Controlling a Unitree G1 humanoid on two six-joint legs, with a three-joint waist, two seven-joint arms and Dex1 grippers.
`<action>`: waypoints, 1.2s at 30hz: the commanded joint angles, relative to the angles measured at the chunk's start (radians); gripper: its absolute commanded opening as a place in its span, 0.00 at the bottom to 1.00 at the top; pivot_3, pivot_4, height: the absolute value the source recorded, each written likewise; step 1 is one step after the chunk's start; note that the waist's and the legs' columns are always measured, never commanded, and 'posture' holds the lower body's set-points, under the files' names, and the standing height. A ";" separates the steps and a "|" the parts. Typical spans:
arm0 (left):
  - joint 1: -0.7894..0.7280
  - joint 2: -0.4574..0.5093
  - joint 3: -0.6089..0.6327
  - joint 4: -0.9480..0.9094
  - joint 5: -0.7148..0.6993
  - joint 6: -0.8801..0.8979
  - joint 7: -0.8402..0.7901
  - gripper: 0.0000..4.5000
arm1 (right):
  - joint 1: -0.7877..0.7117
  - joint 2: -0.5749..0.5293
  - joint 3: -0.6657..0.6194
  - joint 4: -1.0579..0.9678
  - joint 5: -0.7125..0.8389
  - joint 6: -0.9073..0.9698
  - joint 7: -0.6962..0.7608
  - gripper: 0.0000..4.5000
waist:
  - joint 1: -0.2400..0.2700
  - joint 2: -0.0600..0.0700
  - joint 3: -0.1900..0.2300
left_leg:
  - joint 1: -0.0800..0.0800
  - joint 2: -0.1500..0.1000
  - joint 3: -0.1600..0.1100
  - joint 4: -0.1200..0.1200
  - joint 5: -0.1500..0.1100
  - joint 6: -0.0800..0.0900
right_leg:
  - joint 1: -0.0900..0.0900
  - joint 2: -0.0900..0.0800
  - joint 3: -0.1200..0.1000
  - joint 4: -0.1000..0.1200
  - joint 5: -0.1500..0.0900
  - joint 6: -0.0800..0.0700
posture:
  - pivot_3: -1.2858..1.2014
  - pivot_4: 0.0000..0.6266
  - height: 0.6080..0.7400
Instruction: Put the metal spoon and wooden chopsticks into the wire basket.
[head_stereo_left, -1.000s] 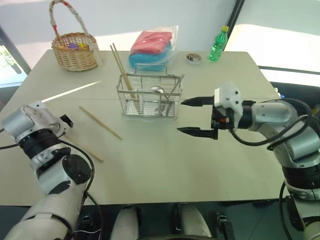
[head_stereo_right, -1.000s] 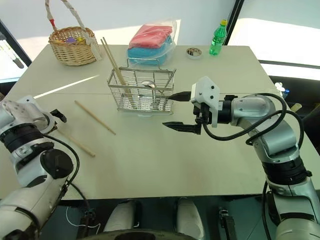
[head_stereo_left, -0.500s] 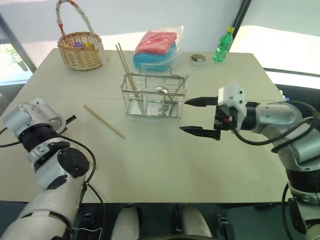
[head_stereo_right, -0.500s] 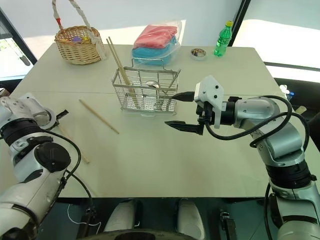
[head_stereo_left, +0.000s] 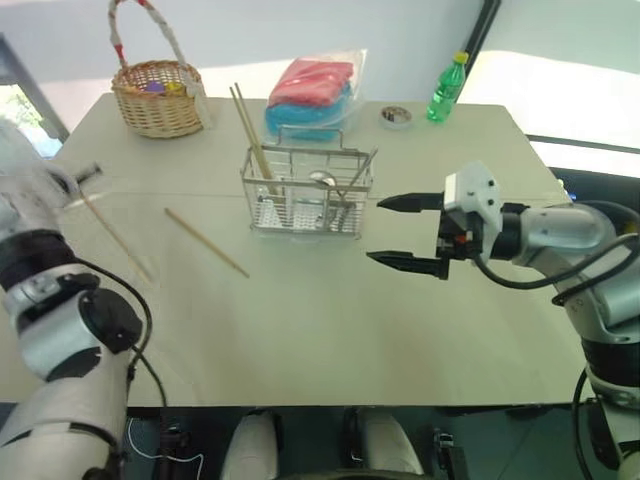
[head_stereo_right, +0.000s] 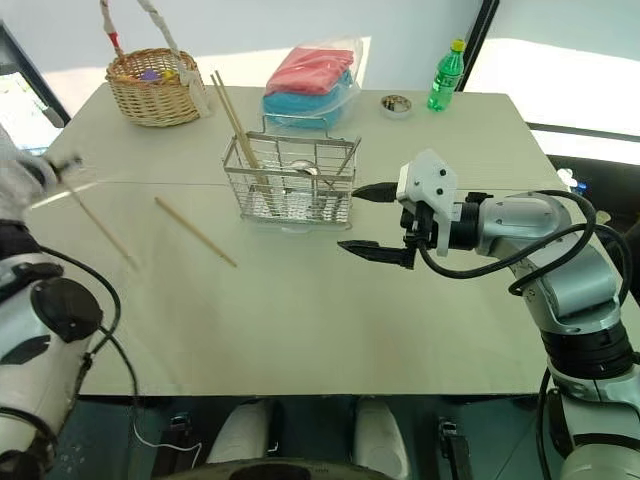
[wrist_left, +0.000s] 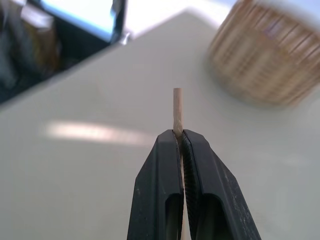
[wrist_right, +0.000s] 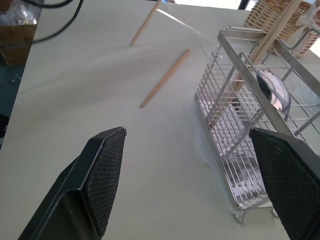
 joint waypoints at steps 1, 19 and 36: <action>-0.111 0.013 -0.112 -0.047 -0.072 -0.224 -0.217 0.02 | -0.010 -0.005 -0.040 -0.015 0.010 -0.012 -0.010 0.91 | 0.001 0.000 0.000 | -0.002 0.000 0.000 0.001 0.000 0.000 | -0.001 -0.001 0.000 -0.001 0.000 0.000 | 0.52 0.24 0.87; -0.186 -0.295 -0.441 -0.054 -0.173 -0.464 -0.590 0.02 | 0.008 -0.022 -0.144 -0.070 0.065 0.044 -0.103 0.91 | -0.009 0.003 0.001 | -0.004 0.000 0.000 0.003 0.000 0.002 | -0.002 0.000 0.000 -0.001 0.003 0.005 | 0.52 0.24 0.87; -0.040 -0.353 -0.416 -0.106 -0.225 -0.442 -0.497 0.24 | -0.013 -0.021 -0.163 -0.068 0.072 0.060 -0.160 0.91 | -0.003 0.003 0.001 | -0.005 0.000 -0.001 0.003 0.000 0.002 | -0.002 0.002 0.000 -0.001 0.003 0.004 | 0.52 0.24 0.87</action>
